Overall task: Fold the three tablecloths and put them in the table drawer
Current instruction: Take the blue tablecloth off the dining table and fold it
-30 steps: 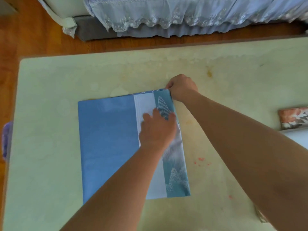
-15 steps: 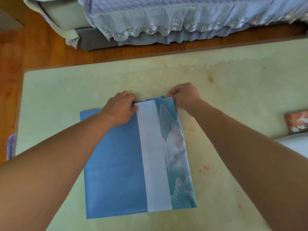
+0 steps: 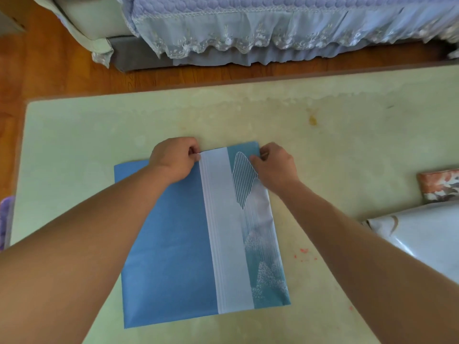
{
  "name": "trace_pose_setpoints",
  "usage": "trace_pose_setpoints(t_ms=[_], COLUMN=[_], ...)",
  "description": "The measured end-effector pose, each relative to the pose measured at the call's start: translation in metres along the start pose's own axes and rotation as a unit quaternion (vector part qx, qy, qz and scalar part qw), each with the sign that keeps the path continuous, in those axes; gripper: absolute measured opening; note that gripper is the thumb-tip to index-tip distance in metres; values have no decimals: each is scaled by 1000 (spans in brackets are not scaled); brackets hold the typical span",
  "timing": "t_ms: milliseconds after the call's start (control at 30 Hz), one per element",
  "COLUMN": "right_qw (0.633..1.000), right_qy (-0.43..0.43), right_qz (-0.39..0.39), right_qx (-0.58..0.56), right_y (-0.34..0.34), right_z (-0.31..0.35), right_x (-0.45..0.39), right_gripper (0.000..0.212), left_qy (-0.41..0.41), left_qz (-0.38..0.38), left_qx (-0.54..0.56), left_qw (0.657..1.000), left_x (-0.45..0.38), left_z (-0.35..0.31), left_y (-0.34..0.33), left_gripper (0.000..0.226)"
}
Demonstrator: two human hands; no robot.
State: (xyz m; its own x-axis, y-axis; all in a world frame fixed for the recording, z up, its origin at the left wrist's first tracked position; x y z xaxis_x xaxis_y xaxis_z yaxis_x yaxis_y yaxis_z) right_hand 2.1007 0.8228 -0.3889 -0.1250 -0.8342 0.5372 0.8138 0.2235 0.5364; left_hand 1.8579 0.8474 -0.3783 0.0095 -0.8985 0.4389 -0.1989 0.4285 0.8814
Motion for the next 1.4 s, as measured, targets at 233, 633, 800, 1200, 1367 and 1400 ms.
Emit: trace_pose_setpoints(t_ms=[233,633,800,1200,1367,1400], right_qw=[993,992,982,990,993,993], right_qy=[18,-89,-89,-48,-50,-42], right_qz=[-116,-75,-118,-121,-110,-111], right_qx=[-17,-41,-120,-61,7,17], right_y=[-15,-16,-17,-27,-26,-24], right_z=[-13,-16,-21,-3,-5,-4], right_x=[32,15,27,31,33,32], right_gripper=[12,18,11,6,12,11], left_qy=[1,-37,138,219,186,171], left_qz=[53,-185,-128,-55,-97,-98], left_qx=[34,-91,-15,5,-28,-43], left_qw=[998,978,982,974,977,979], left_x=[-9,37,126,198,190,189], left_z=[5,-2,32,111,106,106], left_y=[5,-18,-64,-104,-97,-97], left_gripper=[7,55,69,73,71,70])
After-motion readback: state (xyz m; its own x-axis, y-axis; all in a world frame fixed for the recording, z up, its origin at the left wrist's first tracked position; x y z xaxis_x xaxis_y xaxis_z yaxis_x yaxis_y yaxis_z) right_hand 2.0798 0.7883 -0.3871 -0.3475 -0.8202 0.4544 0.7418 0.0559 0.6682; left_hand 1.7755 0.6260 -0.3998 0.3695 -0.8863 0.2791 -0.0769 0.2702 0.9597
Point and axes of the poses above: each hand's wrist, its own x-axis away from the middle knuckle, its own y-axis out of the back of the hand, z = x × y, the point moved 6 cm from there along -x, towards the middle knuckle, and after that the axes turned 6 degrees about -x, right-handed, at the moved point
